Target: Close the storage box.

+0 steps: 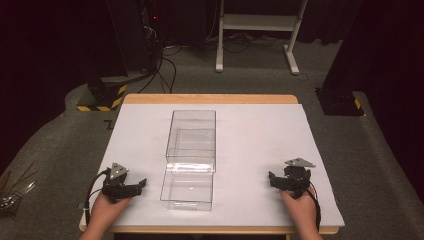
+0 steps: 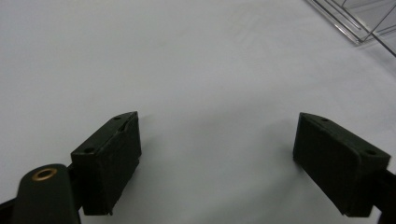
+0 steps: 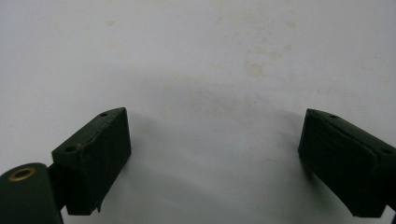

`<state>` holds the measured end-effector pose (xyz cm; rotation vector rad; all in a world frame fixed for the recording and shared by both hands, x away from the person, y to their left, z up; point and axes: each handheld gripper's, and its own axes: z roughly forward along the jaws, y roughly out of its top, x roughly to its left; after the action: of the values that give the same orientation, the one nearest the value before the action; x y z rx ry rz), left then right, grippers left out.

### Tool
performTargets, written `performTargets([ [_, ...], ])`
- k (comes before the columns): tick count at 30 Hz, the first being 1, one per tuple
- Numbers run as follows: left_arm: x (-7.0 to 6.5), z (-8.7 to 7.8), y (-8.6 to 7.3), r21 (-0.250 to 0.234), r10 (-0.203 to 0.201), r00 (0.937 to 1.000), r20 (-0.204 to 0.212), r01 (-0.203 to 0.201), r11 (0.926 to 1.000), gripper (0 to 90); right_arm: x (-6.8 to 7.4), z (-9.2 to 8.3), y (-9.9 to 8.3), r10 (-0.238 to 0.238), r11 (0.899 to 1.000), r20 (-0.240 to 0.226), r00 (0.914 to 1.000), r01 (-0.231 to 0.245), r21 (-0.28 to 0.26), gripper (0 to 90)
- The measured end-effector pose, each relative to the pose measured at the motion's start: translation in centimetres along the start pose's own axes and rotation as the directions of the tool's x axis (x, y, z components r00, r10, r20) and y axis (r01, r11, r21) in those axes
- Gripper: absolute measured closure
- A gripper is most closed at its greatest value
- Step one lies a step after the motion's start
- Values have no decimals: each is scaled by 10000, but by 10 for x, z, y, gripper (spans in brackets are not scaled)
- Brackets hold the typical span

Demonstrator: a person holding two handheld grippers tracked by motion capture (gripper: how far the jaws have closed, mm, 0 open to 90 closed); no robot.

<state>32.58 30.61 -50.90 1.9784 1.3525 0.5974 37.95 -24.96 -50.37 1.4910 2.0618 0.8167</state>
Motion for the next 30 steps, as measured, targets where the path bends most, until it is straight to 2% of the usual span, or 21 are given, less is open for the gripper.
performTargets([
  [20, 0, 0, 0, -5, -63, 10000, -46, 63, 10000, 160, -1, 0, 0, 17, 10000, -112, 9999, -17, 7, 90],
  [27, 2, -4, 1, -172, -196, 9997, 170, 199, 9997, 158, -1, 0, 0, 7, 10000, -104, 9999, -8, -34, 89],
  [30, 0, -7, -1, -296, -68, 9998, 210, 74, 9995, 159, -1, 0, 0, 2, 10000, -102, 9999, -3, -36, 89],
])
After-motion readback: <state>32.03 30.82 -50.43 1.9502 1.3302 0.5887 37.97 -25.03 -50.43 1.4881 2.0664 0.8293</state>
